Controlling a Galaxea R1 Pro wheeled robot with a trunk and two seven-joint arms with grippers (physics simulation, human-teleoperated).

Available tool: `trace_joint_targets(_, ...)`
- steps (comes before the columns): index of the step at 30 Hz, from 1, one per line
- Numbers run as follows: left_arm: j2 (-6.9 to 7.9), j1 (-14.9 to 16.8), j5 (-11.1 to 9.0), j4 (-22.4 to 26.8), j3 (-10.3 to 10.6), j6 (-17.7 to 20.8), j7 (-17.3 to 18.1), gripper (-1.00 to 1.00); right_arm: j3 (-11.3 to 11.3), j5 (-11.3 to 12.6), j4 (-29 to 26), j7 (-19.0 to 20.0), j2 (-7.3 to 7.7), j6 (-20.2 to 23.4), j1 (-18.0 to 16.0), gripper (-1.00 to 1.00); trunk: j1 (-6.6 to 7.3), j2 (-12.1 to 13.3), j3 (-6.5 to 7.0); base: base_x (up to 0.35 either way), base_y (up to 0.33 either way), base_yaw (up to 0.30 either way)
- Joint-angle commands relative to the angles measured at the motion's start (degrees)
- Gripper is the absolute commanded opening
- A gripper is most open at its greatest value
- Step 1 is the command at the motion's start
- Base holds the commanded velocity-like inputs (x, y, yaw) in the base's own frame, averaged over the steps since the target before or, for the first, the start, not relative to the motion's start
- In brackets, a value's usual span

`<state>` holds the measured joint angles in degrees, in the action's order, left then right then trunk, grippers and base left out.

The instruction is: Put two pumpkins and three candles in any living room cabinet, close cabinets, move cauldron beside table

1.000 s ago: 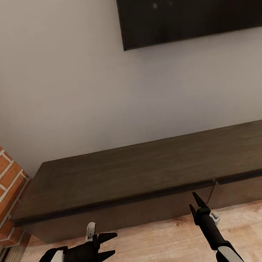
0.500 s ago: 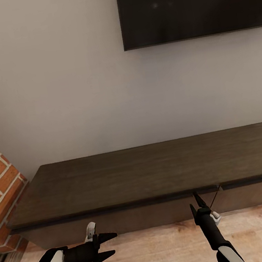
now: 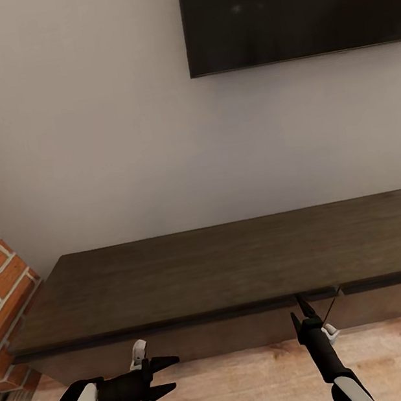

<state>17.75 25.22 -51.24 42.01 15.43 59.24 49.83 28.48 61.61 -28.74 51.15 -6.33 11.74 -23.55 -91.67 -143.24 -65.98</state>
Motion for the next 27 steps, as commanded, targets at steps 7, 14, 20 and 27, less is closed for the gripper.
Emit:
trace_joint_targets(7,0.00,0.0,0.0,0.0,0.0,0.0,0.0,1.00,0.0,0.0,0.0,0.0,-0.04,0.0,0.0,1.00,0.00,0.0,0.00,0.071,0.000,0.000)
trace_joint_targets(14,-0.01,0.0,0.0,0.0,0.0,0.0,0.0,1.00,0.0,0.0,0.1,-0.1,-0.03,0.1,0.0,-1.00,0.00,0.0,0.00,0.006,0.000,0.000)
trace_joint_targets(20,0.00,0.0,0.0,0.0,0.0,0.0,0.0,1.00,0.0,0.0,0.2,-0.1,0.06,0.1,0.0,-1.00,0.00,0.0,0.00,0.000,0.000,0.000)
trace_joint_targets(27,-0.02,0.0,0.0,0.0,0.0,0.0,-0.1,1.00,0.0,0.0,0.2,-0.1,0.09,0.1,0.0,-1.00,0.00,0.0,0.00,-0.055,0.000,0.000)
